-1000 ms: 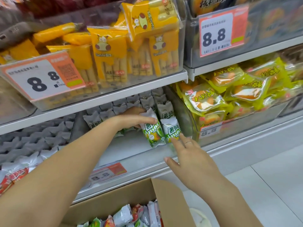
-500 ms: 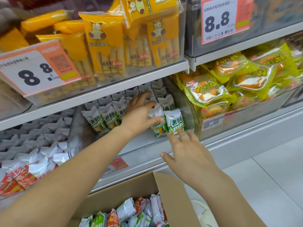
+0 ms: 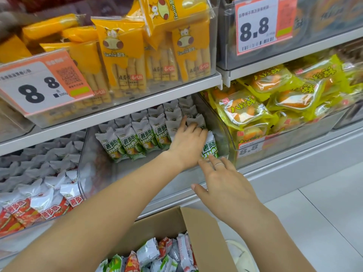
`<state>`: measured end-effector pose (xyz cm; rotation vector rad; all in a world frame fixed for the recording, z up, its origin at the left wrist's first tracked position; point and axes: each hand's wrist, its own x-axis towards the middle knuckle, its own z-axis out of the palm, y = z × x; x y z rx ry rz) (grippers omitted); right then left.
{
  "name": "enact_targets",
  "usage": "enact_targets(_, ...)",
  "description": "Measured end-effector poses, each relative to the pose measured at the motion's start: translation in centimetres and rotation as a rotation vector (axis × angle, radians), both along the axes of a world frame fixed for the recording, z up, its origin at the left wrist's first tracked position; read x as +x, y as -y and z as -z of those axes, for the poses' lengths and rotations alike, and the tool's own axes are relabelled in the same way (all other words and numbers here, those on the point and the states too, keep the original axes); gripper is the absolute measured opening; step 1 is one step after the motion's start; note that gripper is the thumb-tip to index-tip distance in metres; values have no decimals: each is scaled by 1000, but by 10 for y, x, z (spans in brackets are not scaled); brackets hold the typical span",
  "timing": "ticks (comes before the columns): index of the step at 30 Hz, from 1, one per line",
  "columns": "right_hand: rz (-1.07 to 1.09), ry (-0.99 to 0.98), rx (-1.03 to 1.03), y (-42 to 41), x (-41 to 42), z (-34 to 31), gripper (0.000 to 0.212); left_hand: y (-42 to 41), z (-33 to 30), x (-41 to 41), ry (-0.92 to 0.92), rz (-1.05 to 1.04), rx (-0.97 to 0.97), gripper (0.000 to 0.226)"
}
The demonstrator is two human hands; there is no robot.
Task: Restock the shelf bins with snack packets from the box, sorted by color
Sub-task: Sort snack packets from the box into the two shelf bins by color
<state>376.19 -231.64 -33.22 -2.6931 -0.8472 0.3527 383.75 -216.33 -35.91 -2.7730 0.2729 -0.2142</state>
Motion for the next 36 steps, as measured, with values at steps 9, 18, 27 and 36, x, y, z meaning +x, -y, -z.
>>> enact_targets(9, 2, -4, -18, -3, -1, -2, 66, -4, 4, 3, 209, 55, 80, 88)
enact_targets(18, -3, 3, -24, -1, -2, -1, 66, -39, -20, -21, 225, -177, -318, 79)
enact_targets(27, 2, 6, -25, -3, -3, -1, 66, -53, -34, -41, 28, -480, -846, 47)
enact_targets(36, 10, -20, -27, -2, -2, -2, 68, -9, -40, -25, -67, -351, -1170, 42)
